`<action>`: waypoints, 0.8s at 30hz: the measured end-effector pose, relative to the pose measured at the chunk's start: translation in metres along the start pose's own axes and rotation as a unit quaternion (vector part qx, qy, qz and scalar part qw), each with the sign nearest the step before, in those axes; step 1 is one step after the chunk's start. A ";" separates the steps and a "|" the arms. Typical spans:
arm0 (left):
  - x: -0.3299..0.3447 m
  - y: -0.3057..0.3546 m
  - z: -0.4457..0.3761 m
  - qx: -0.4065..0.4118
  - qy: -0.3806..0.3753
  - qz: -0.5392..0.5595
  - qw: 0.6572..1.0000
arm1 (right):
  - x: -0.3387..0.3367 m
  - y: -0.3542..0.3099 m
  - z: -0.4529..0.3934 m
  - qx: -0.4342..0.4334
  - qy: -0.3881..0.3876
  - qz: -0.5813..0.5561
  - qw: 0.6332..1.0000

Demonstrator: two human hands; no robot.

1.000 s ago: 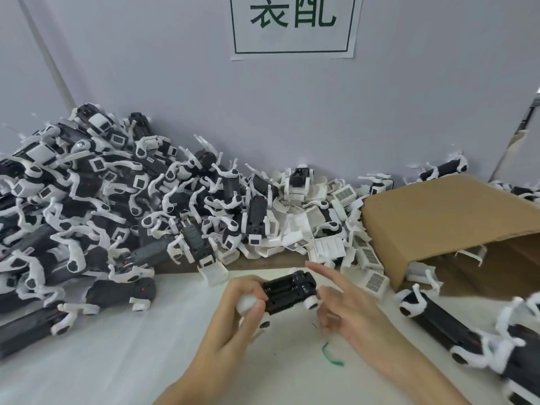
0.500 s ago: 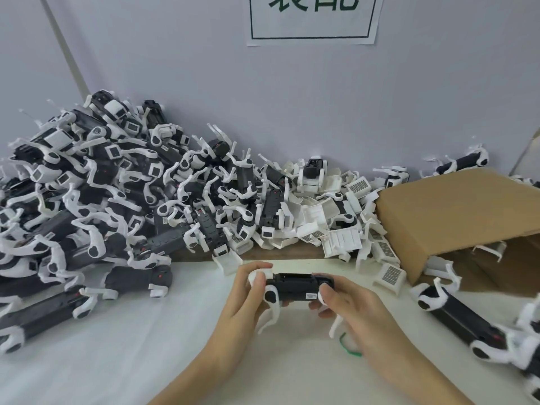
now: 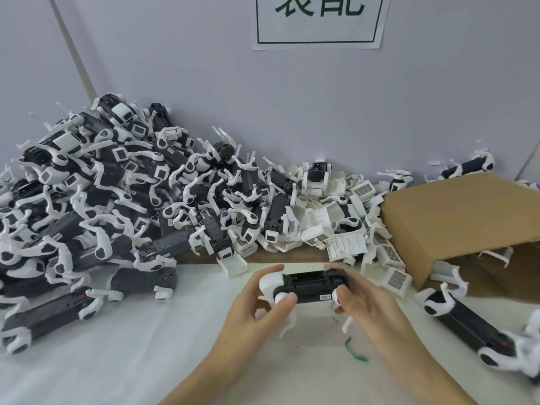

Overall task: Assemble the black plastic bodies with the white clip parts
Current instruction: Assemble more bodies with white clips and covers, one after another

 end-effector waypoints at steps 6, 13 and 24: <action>0.009 0.015 0.004 0.116 -0.044 -0.035 0.992 | 0.006 0.011 -0.002 0.053 -0.053 -0.173 0.982; 0.026 0.024 0.016 0.297 -0.018 -0.291 0.909 | 0.010 0.031 0.005 0.197 -0.018 -0.260 0.945; 0.010 0.008 0.003 0.051 -0.002 -0.091 0.995 | 0.004 0.027 0.003 0.089 0.022 -0.252 0.963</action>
Point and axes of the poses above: each hand's wrist, its own z-axis away from the middle knuckle, its own x-axis out of the palm, y = z × x, the point moved 7 cm from there along -z, towards the middle knuckle, and after that the axes turned 3 degrees about -x, right-handed, at the moved point
